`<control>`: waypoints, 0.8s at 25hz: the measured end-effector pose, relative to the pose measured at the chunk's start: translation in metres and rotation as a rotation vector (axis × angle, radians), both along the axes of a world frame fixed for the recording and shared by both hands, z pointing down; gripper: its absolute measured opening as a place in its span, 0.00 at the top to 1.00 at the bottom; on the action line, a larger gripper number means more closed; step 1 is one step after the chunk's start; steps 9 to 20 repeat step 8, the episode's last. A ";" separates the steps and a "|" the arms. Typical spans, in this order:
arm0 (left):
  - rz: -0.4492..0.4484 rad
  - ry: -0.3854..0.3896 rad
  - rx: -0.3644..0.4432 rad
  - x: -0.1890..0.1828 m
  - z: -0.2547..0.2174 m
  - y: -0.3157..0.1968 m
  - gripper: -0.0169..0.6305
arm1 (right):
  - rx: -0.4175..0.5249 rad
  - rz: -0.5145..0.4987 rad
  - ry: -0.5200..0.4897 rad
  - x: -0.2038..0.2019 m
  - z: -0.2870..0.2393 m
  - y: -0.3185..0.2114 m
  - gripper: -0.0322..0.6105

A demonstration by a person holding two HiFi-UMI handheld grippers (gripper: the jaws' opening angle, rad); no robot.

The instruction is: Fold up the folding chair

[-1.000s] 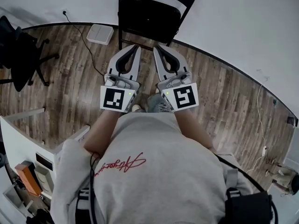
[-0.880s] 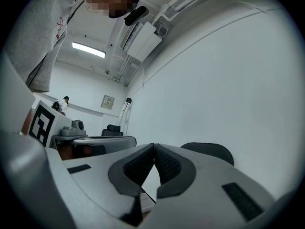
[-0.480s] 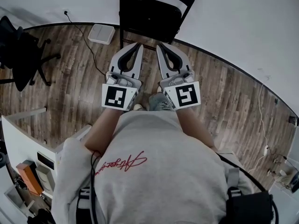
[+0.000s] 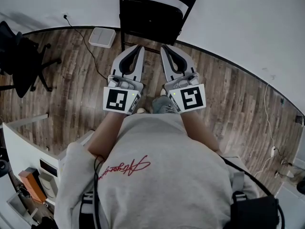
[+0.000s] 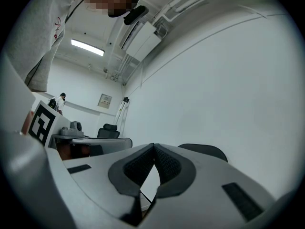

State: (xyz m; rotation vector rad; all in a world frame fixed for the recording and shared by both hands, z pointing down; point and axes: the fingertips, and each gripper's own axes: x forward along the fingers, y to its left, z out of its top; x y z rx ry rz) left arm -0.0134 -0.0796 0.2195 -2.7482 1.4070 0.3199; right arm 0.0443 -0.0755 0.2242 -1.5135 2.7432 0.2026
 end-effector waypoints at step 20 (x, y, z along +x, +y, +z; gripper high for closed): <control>0.007 0.029 -0.014 0.002 -0.004 -0.002 0.95 | 0.000 0.008 -0.001 0.004 -0.001 0.001 0.92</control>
